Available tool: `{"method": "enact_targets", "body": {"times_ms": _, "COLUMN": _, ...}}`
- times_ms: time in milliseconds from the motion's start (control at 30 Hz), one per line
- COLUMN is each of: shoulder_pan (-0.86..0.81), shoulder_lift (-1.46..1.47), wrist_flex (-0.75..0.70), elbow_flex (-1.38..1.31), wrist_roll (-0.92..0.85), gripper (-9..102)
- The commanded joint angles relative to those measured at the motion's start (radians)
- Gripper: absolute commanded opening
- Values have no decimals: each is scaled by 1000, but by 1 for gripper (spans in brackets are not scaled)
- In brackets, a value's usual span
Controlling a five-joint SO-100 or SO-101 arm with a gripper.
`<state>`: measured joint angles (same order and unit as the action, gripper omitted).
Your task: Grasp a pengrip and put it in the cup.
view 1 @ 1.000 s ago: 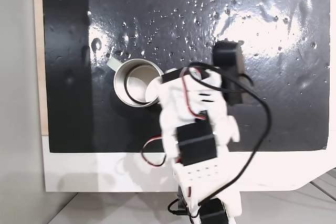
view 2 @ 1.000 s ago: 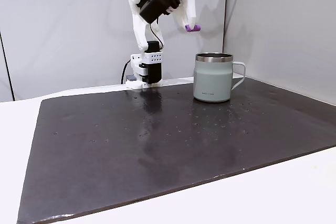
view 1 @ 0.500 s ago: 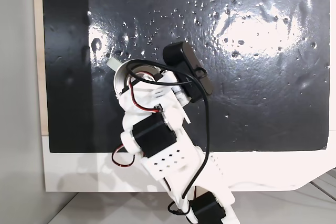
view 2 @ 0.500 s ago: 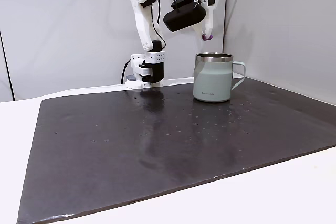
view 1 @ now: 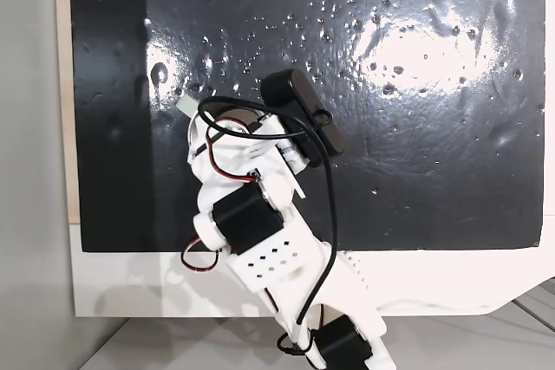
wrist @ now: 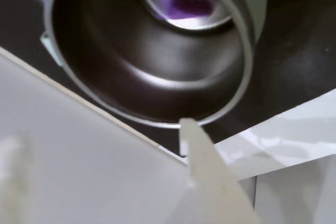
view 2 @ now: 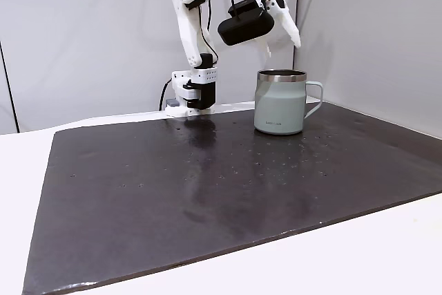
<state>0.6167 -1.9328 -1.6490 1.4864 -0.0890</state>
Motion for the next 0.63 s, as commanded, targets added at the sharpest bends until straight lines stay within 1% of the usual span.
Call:
{"method": "enact_targets", "body": {"times_ms": 0, "shoulder_pan": -17, "shoulder_lift": -38, "wrist_flex": 25, "elbow_flex": 3, "wrist_roll": -6, "gripper": 40}}
{"method": "enact_targets", "body": {"times_ms": 600, "shoulder_pan": -31, "shoulder_lift": -67, "wrist_flex": 17, "elbow_flex": 28, "wrist_roll": -8, "gripper": 40}}
